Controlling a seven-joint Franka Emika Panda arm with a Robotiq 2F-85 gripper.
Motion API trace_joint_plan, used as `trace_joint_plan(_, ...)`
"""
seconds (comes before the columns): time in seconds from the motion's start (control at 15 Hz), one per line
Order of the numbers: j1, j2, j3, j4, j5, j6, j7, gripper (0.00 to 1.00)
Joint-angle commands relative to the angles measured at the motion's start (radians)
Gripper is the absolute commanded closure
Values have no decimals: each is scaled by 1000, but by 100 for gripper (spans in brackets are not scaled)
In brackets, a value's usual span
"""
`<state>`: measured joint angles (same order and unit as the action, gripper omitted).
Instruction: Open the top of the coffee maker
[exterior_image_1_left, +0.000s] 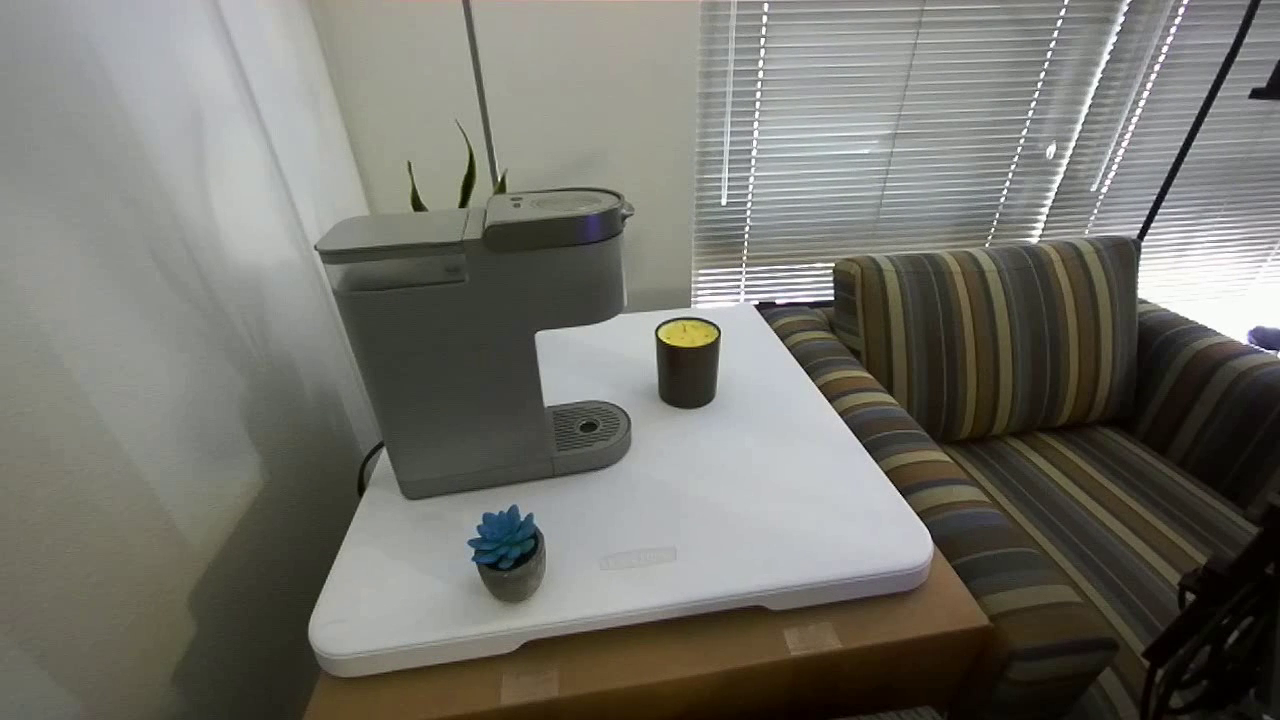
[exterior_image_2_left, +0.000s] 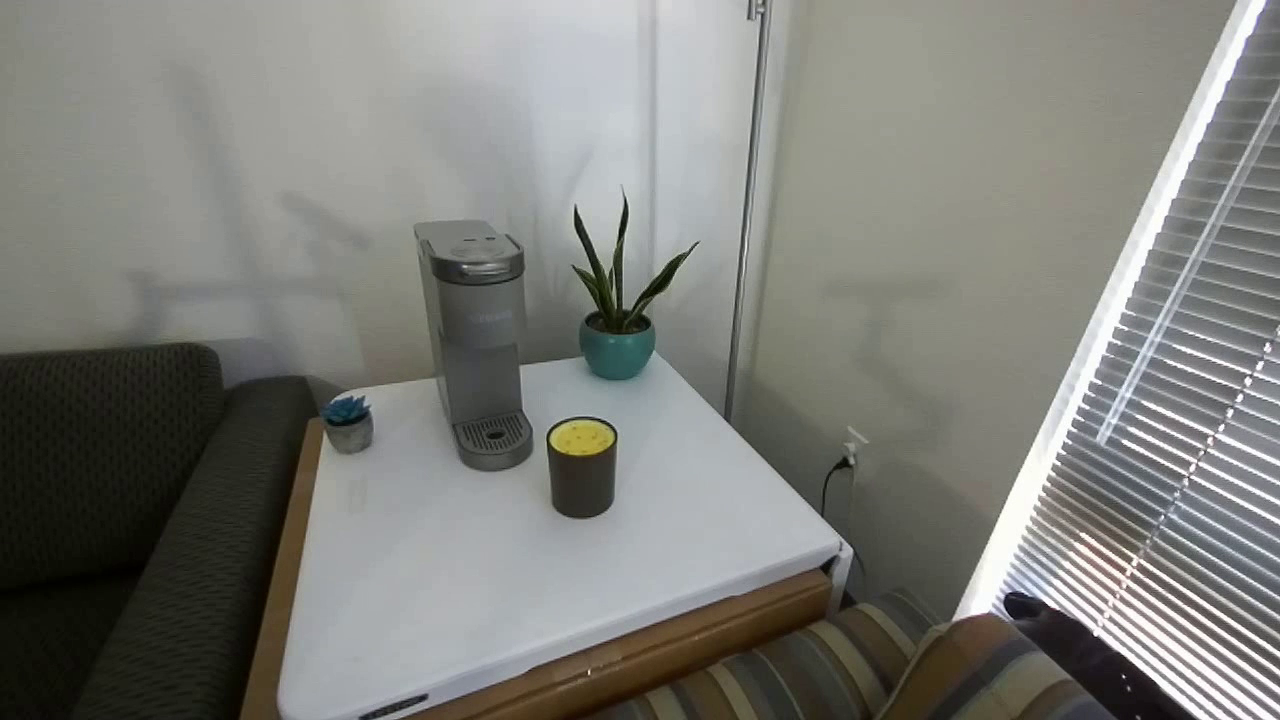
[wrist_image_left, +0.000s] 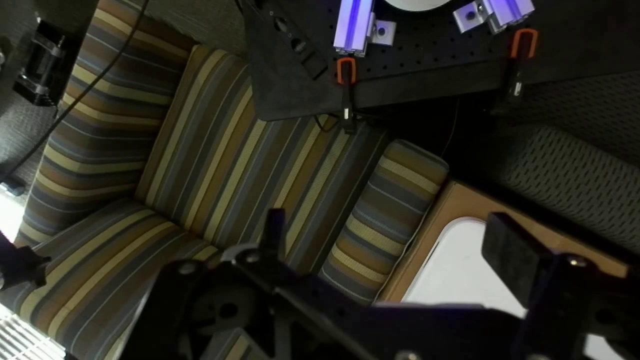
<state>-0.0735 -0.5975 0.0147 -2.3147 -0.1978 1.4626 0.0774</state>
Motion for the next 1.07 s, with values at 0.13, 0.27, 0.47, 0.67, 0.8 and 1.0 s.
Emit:
trace_joint_plan(0.13,22,141,31,88,-40,13,45,0)
trace_joint_plan(0.27,27,185,41,123,-61,8,52,0)
trace_joint_plan(0.47,39,153,29,94,-44,10,47,0)
trace_joint_plan(0.67,39,171,29,108,-45,10,48,0)
trace_joint_plan(0.8,39,204,32,124,-30,28,77,0)
trace_joint_plan(1.0,45,257,22,154,37,85,98,0)
